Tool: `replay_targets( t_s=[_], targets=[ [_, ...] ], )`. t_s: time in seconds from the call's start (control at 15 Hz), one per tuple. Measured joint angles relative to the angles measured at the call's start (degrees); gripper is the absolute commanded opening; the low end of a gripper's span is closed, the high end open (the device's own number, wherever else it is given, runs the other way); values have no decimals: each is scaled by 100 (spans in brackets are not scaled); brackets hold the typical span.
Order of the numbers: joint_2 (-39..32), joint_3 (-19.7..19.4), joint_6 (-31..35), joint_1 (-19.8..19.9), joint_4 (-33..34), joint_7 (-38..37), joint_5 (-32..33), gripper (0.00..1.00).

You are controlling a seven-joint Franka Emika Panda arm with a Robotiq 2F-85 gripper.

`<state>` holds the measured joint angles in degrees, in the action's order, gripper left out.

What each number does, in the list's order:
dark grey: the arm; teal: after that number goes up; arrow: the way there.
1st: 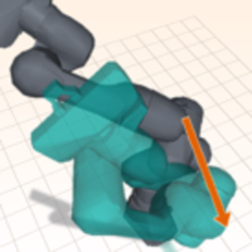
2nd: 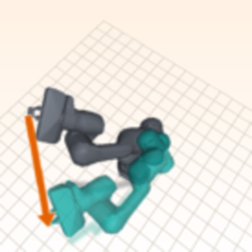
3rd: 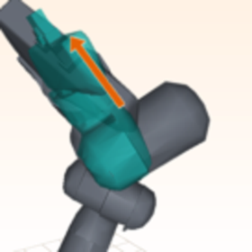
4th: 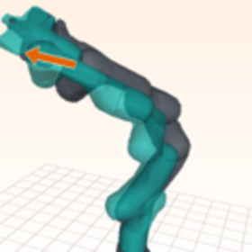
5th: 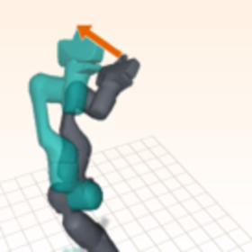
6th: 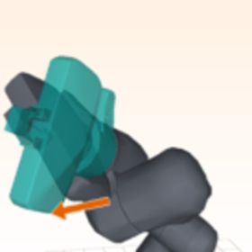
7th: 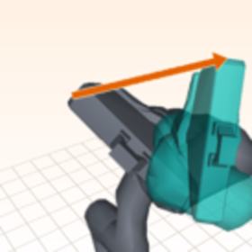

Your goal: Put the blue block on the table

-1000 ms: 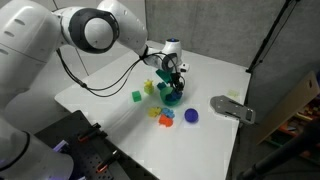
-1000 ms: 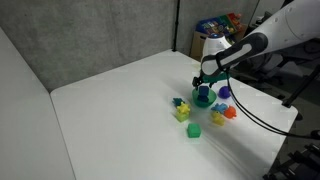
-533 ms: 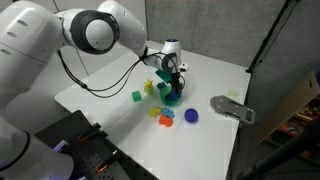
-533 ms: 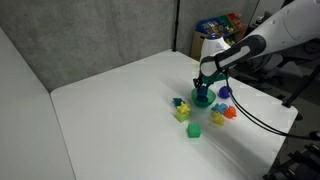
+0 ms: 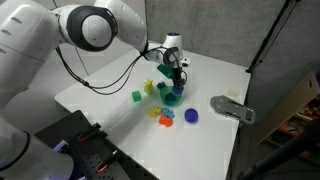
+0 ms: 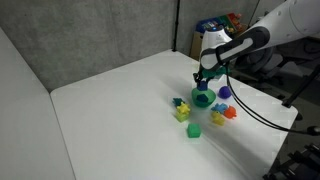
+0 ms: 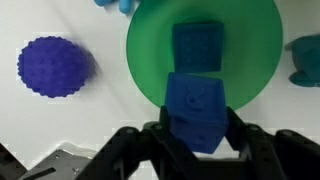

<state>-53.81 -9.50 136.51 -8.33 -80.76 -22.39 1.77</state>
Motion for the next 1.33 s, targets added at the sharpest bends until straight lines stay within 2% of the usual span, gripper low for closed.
replay_targets(
  t_s=[0.27,0.53,0.87,1.33],
  targets=[
    [415,95,-58,-18,-34,64,0,29],
    [898,388,-61,-67,-309,285,0,29],
    [1545,897,-57,-75,-1016,802,-36,29],
    [2336,1569,-285,55,-2205,1870,-531,29]
  ],
)
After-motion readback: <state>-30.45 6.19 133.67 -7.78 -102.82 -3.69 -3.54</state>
